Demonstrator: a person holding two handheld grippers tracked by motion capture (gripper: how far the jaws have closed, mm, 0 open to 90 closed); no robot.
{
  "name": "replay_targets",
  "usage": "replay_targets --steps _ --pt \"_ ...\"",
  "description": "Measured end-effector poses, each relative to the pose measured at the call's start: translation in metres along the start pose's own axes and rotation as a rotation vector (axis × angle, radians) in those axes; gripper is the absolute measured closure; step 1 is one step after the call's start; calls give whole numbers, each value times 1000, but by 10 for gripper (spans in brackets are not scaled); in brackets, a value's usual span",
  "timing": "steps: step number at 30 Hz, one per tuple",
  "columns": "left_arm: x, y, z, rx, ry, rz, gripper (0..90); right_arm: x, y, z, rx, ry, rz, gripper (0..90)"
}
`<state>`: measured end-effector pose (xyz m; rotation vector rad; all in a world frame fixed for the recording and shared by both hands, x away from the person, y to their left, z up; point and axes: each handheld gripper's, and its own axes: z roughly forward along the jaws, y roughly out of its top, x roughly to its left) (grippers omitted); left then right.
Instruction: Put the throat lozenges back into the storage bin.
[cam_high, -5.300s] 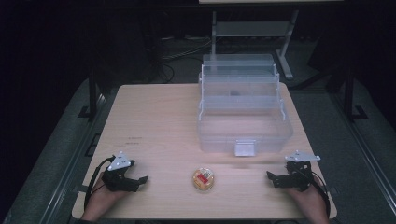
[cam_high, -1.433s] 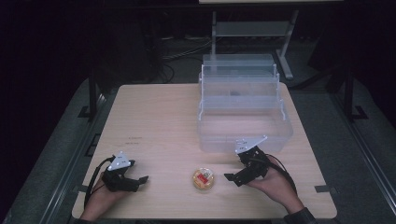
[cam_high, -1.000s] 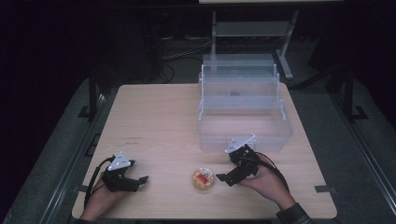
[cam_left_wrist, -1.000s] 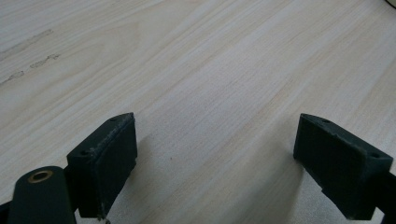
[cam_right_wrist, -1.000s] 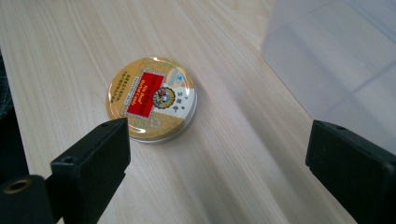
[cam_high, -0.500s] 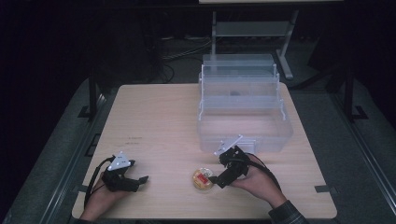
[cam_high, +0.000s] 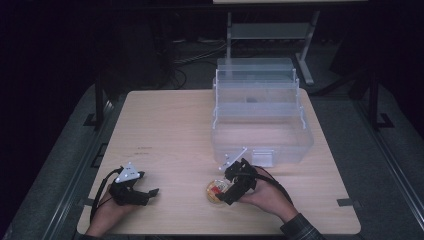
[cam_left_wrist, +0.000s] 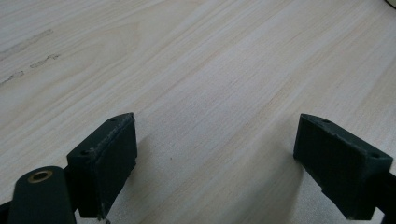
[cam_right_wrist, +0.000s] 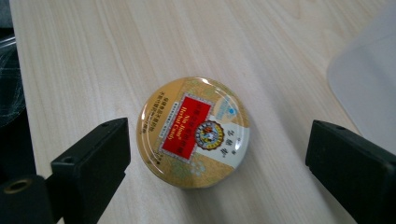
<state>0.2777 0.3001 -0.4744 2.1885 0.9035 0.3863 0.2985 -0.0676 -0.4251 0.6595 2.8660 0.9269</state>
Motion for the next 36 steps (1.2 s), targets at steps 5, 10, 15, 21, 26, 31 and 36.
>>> replay_targets --steps 5,10,15,21,26,31,36 --pt "0 0 0 0 0 1 125 4 3 7 21 9 -15 62" --pt "0 0 0 0 0 1 125 6 4 14 44 12 -30 67" --pt "0 0 0 0 0 1 125 7 6 19 55 17 -40 70" --pt "0 0 0 -1 1 0 125 9 6 25 74 24 -51 70" --pt "0 0 0 2 0 4 125 10 5 28 83 30 -51 95" --pt "0 0 0 2 0 3 125 11 4 33 106 28 -59 108" --pt "0 0 0 1 0 1 125 12 3 35 119 21 -70 136"
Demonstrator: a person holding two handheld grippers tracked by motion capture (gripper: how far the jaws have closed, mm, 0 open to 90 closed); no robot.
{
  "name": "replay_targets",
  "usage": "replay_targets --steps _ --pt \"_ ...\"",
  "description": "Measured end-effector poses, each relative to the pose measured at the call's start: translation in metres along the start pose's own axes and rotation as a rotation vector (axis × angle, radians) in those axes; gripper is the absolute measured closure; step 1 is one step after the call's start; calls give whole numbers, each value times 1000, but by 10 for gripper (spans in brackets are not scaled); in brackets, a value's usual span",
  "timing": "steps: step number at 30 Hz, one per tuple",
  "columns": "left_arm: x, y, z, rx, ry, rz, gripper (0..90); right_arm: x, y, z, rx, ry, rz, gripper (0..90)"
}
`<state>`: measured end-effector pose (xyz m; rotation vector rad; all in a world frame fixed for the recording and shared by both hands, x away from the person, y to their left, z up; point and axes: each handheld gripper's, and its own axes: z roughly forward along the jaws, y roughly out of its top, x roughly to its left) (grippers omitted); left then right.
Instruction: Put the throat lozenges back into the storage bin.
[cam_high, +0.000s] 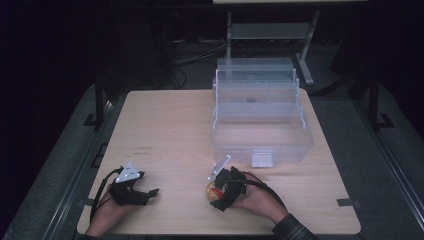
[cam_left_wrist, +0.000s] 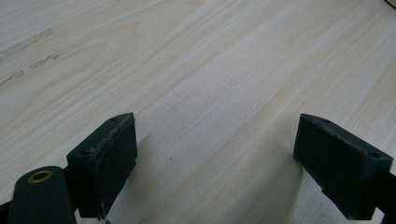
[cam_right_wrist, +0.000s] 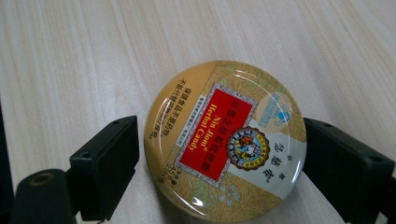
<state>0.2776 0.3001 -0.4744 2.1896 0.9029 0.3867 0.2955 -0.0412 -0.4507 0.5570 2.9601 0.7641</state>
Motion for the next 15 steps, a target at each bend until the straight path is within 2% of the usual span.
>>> replay_targets --steps 6,15 --pt "0 0 0 0 0 1 125 1 -1 1 13 -10 -11 185" --pt "0 0 0 0 0 1 125 1 -1 1 11 -10 -14 195"
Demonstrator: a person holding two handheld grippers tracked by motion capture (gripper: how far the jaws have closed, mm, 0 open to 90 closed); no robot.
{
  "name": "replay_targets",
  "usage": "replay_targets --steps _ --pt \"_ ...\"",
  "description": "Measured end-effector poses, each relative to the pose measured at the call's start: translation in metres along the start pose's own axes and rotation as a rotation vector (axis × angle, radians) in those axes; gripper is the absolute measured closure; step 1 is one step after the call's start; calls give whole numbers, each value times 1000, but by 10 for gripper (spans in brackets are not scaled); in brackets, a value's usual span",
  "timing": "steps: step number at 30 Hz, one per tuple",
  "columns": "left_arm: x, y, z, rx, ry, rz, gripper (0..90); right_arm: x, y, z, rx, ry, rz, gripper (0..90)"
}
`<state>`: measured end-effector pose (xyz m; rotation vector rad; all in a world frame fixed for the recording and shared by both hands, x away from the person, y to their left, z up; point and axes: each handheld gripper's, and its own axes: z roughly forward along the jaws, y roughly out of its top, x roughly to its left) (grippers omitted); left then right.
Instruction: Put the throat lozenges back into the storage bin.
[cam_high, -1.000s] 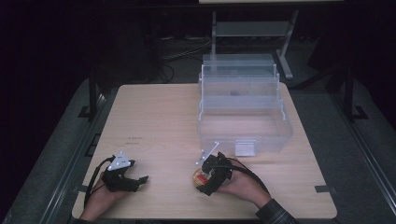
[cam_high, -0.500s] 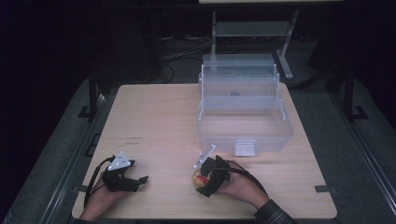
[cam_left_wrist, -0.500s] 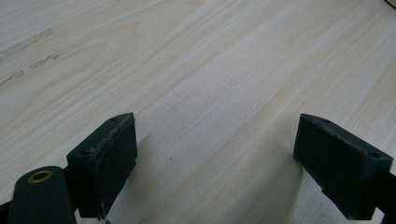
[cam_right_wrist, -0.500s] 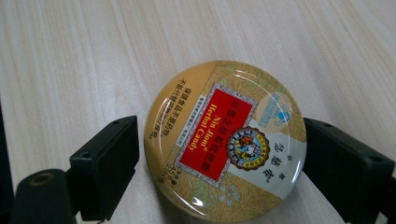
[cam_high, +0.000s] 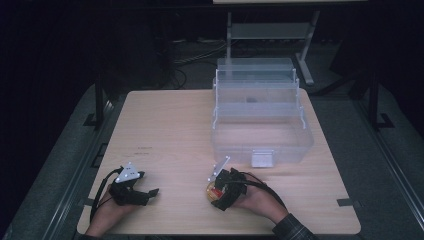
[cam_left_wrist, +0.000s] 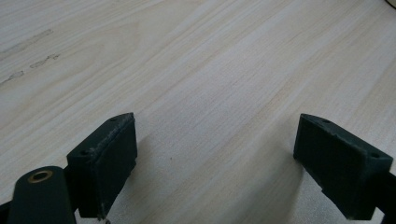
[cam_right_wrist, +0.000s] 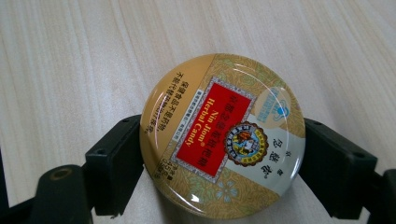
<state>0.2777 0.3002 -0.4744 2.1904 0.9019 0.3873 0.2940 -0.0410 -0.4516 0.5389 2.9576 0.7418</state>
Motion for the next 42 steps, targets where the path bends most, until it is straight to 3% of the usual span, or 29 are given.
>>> replay_targets --steps 33,42 --pt "0 0 0 -1 -1 -2 125 -4 -4 -21 -27 26 27 196" --pt "0 0 0 -1 0 -3 125 -6 -6 -34 -37 11 30 196"
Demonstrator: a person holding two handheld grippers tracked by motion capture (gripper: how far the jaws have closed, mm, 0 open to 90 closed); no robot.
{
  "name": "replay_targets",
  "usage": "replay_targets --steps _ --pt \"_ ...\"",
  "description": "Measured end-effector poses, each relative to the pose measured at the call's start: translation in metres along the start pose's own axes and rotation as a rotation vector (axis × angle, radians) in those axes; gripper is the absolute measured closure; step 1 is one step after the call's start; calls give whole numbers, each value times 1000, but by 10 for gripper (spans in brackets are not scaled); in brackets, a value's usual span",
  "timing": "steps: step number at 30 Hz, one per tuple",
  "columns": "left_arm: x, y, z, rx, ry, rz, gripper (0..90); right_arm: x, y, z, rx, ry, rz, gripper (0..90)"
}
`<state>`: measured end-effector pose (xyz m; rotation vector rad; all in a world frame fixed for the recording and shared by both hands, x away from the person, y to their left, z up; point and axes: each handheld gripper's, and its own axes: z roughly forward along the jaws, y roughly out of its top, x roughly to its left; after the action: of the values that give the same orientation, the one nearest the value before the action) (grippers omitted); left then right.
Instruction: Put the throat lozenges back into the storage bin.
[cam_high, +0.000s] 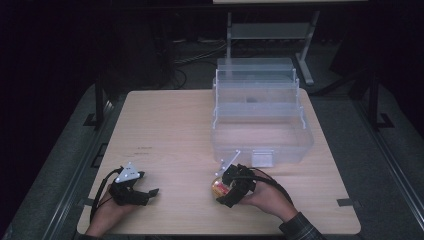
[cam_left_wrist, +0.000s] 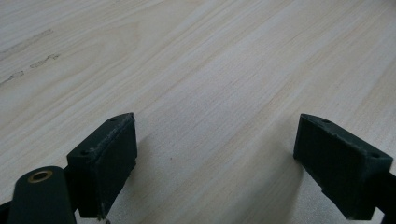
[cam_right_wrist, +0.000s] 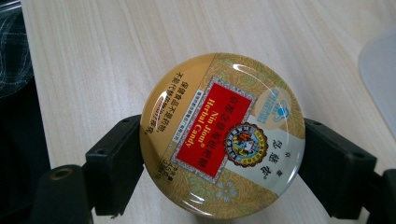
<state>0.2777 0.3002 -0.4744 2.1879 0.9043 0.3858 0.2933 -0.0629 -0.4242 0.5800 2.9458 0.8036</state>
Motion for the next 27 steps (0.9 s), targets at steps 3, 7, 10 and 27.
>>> replay_targets --steps 3,7,10,27 --pt "0 0 0 0 0 0 125 -2 -1 -4 -7 -1 4 196" --pt "0 0 0 0 0 1 125 -3 -3 -9 -15 2 12 196" --pt "0 0 0 0 0 1 125 -4 -4 -12 -15 1 15 196" --pt "0 0 0 0 0 1 125 -6 -7 -36 -32 -22 21 196"
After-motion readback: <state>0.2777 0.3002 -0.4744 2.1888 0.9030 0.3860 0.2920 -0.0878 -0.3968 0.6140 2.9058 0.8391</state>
